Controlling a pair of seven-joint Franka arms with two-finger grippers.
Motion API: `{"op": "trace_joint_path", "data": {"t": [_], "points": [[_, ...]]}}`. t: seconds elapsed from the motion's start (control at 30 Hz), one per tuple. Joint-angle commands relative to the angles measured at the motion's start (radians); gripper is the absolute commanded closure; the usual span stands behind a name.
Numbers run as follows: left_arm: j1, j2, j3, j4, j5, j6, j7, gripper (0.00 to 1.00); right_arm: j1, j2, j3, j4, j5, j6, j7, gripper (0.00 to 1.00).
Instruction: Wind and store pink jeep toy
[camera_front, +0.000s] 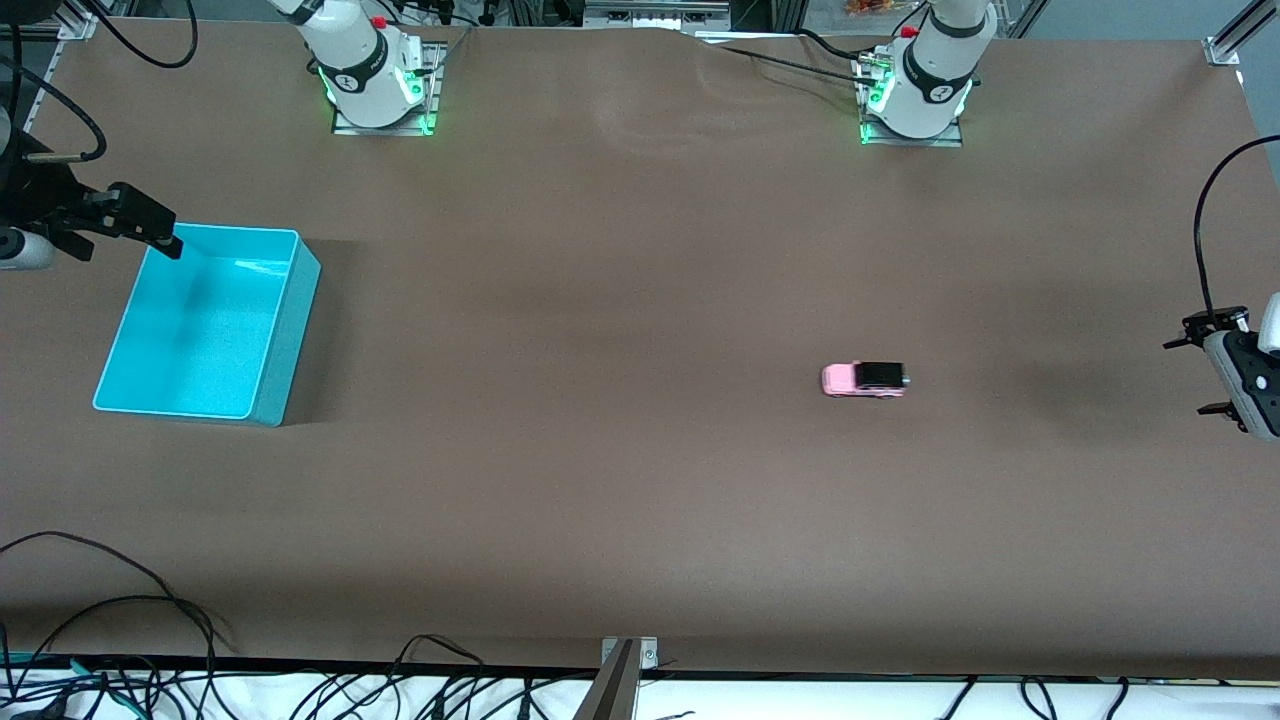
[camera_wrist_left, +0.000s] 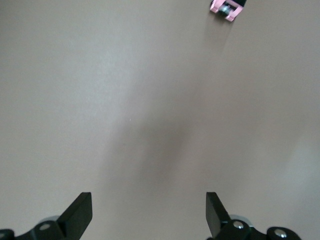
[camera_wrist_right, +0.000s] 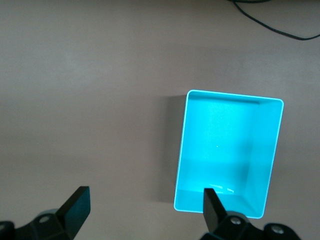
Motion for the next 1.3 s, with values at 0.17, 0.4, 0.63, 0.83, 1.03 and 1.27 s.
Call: {"op": "trace_joint_path", "data": {"t": [0.17,0.4,0.63,0.83,1.03,1.27], "points": [[-0.096,-0.077,0.0,0.029,0.026,-0.132,-0.234,0.0,-0.001,0.004,-0.002,0.017,0.011,-0.005,-0.011,0.0],[-0.137,-0.108,-0.006,0.03,0.017,-0.16,-0.329,0.0,-0.001,0.004,-0.002,0.017,0.011,-0.007,-0.011,0.0],[-0.181,-0.137,-0.016,0.039,0.015,-0.238,-0.496,0.0,-0.004,0.006,-0.003,0.017,0.01,-0.008,-0.011,0.0],[-0.232,-0.139,-0.013,0.102,0.014,-0.339,-0.657,0.0,-0.004,0.009,-0.005,0.015,0.01,-0.039,0.001,0.0],[-0.269,-0.143,-0.016,0.105,-0.011,-0.396,-0.804,0.0,-0.001,0.021,-0.003,0.017,0.007,-0.057,0.02,0.0],[-0.298,-0.174,-0.003,0.104,-0.028,-0.415,-0.858,0.0,0.001,0.02,0.001,0.017,0.004,-0.056,0.031,0.0]]}}
